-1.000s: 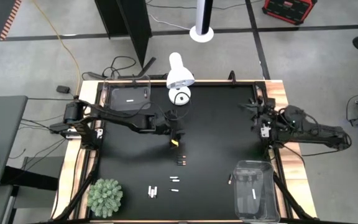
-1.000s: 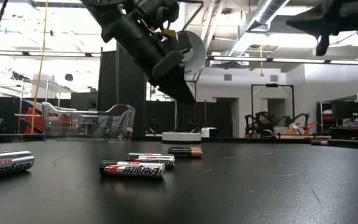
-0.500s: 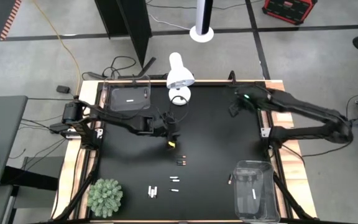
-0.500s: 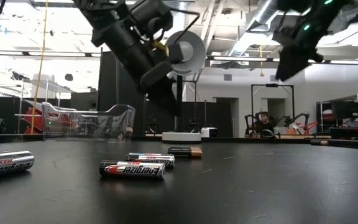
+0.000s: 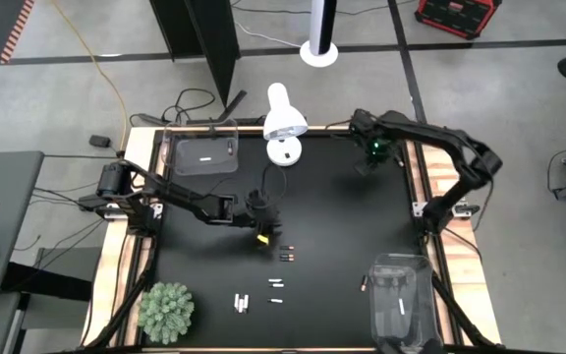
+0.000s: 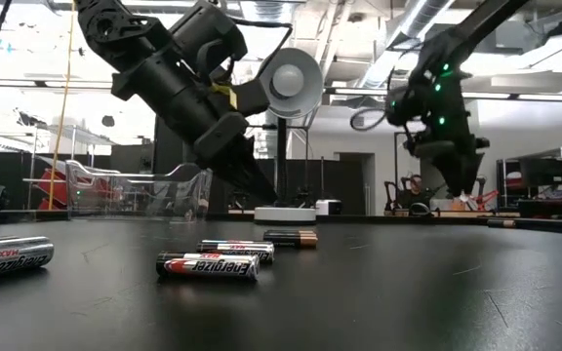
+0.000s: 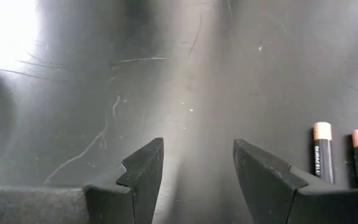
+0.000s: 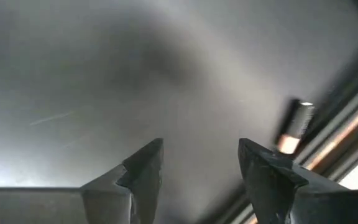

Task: Sort batteries
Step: Put the black battery into the top transparent bin

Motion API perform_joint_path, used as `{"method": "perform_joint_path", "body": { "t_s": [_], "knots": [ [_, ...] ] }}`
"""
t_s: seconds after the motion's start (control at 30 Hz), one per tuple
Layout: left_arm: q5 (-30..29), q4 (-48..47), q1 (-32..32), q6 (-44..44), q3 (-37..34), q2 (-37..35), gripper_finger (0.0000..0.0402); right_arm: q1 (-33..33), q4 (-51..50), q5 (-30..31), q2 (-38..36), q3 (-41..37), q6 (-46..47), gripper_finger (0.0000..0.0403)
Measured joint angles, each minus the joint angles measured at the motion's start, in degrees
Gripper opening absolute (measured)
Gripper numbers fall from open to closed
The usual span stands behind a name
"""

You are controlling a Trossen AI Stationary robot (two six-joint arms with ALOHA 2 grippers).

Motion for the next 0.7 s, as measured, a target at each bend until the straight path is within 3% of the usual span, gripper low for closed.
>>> {"method": "perform_joint_path", "body": {
  "t_s": [0.23, 0.33, 0.53, 0.7],
  "knots": [
    [0.0, 0.0, -1.0, 0.6, 0.0, 0.0, 0.0189, -9.1, -1.6, 4.1, 5.3, 1.3, -3.6, 0.0225],
    [0.0, 0.0, -1.1, 0.7, 0.0, 0.0, 0.0189, -9.4, -2.5, 3.1, 5.5, 3.0, -4.0, 0.0225],
    [0.0, 0.0, -1.1, 1.5, 0.0, 0.0, 0.0189, -8.1, -5.0, 2.4, 6.0, 3.5, -2.0, 0.0225],
    [0.0, 0.0, -1.1, 1.5, 0.0, 0.0, 0.0189, -1.7, -5.4, 2.3, 3.9, 3.5, 0.1, 0.0225]
  ]
}}
